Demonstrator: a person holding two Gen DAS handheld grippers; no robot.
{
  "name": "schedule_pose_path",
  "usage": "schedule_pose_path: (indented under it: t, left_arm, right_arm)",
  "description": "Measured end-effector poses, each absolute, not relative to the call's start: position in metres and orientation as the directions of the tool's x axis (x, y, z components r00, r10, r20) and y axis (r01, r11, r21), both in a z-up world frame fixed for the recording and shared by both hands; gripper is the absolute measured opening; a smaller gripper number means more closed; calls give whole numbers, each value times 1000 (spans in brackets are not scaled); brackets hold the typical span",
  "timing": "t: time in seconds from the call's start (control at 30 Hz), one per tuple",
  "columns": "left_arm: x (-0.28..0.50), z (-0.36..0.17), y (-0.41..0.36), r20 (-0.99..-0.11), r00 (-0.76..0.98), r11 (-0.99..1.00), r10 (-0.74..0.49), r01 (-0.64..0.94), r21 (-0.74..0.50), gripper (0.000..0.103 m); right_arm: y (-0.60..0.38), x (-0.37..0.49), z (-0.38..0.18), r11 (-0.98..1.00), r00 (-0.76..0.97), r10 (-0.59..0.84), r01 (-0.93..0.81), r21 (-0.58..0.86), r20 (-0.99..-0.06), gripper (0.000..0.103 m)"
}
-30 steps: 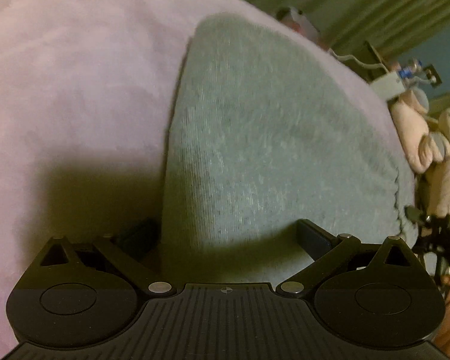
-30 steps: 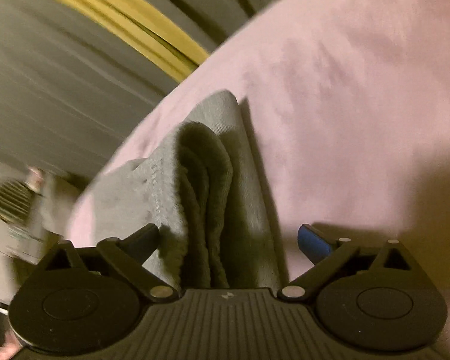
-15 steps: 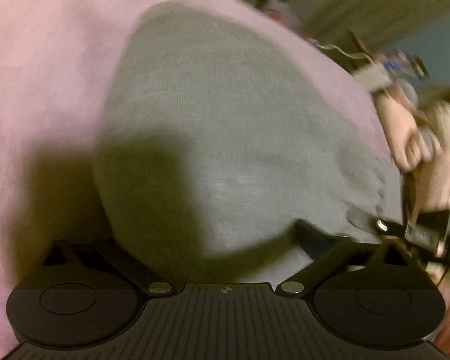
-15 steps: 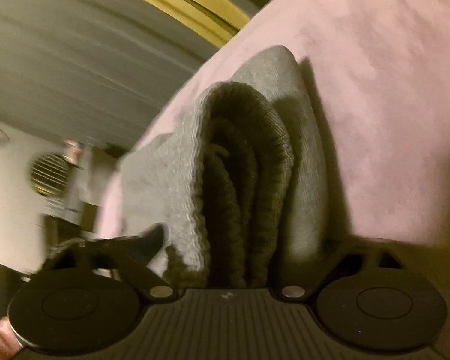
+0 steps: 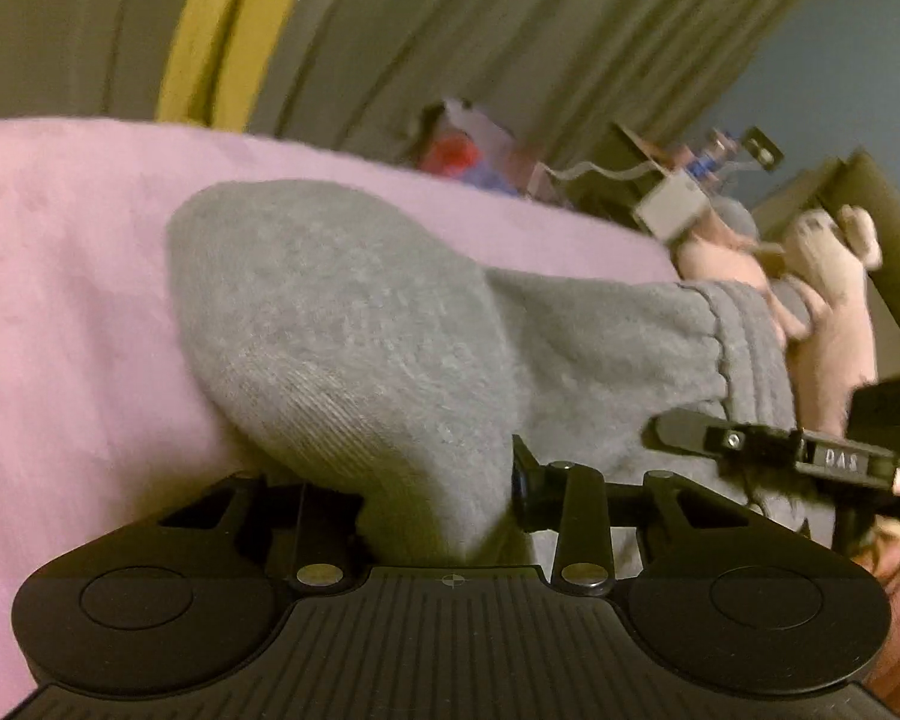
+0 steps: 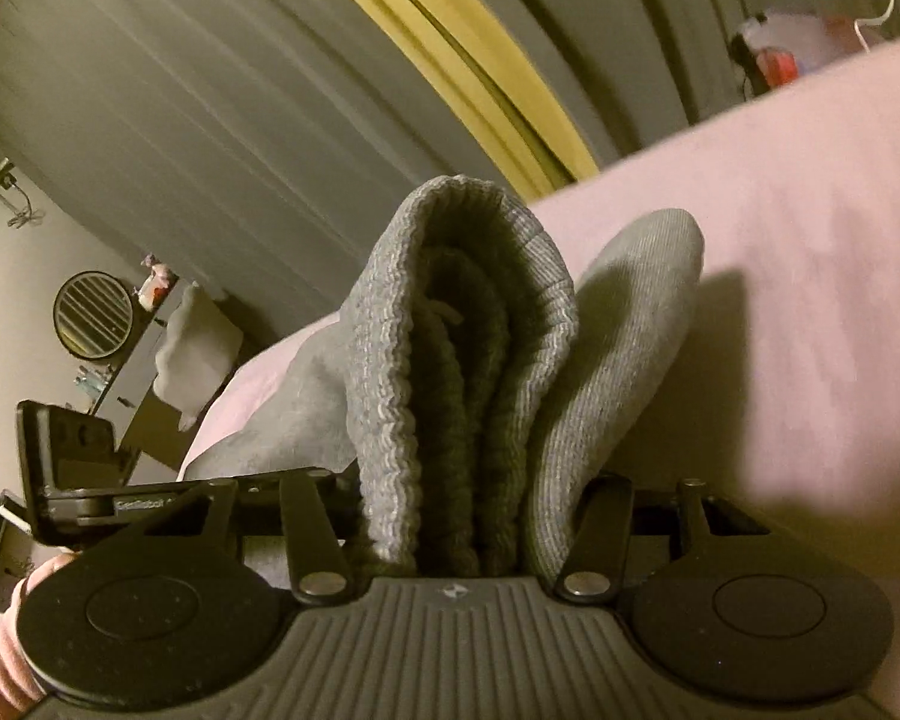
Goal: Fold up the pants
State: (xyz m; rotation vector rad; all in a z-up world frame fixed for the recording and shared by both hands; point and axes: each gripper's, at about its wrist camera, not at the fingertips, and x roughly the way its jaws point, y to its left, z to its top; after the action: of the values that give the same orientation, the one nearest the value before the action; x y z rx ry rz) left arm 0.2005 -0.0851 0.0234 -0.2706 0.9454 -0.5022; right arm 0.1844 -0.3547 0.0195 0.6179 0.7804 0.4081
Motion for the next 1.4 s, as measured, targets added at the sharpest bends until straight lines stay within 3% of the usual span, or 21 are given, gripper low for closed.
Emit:
schedule_pose_path:
  t: [0.13,0.17,0.2,0.23,0.3,0.37,0.43,0.53,0.67,0.77,0.87,1.03,1.17,1.3,1.4]
  left_arm:
    - [219,13,-85,-715,500,868,-489,198,-455,39]
    - [225,6,-90,-733,477,870,-486,180,-459,44]
    - [226,1,-91,-759,456,883,-465,172,-437,55]
    - [225,-3,-91,-783,450,902,-429,168,-398,56]
    - [215,-8,-86,-804,469,931,-365,175,-320,69]
    - [200,-3,-79,-794,517,947,-320,154,-282,75]
    - [184,3,-78,-777,567,962,-272,149,-228,76]
    - [163,1,-83,-769,581,963,-268,173,-206,90]
    - [170,-26,-95,-829,547,988,-113,153,-34,101]
    - [164,-19,-90,-820,569,998,-62,61,-34,100]
    - [141,-6,-81,-797,599,997,-71,53,-49,100]
    - [94,-12,-69,-771,630,994,-87,-2,-113,100]
    - [70,-16,-76,-745,662,978,-89,-83,-191,100]
    - [43,-15,-113,-731,676,996,-92,80,-51,100]
    - [38,-16,-125,-755,640,985,-143,164,-48,100]
  right_arm:
    - [-367,206,16,777,663,495,-50,627,-561,54]
    - [-369,213,10,778,636,493,-16,629,-594,57]
    - [-372,219,2,777,599,484,41,628,-638,68]
    - [-375,221,-6,795,553,453,104,598,-699,80]
    - [-379,214,-10,841,546,351,173,513,-760,80]
    - [-385,197,-8,844,583,310,196,500,-751,83]
    - [-382,173,2,849,647,306,147,507,-699,94]
    - [-374,145,8,866,687,289,110,488,-667,99]
    - [-373,146,-14,910,615,165,206,359,-771,99]
    - [-368,138,-1,921,630,105,230,314,-769,99]
    - [-344,118,32,962,693,-17,207,177,-720,99]
    - [-298,70,55,990,775,-10,98,104,-632,99]
    - [-264,60,39,992,651,76,30,125,-756,99]
    - [-243,43,15,1000,616,-1,19,14,-788,99]
    - [-239,45,5,998,583,-60,65,-28,-810,99]
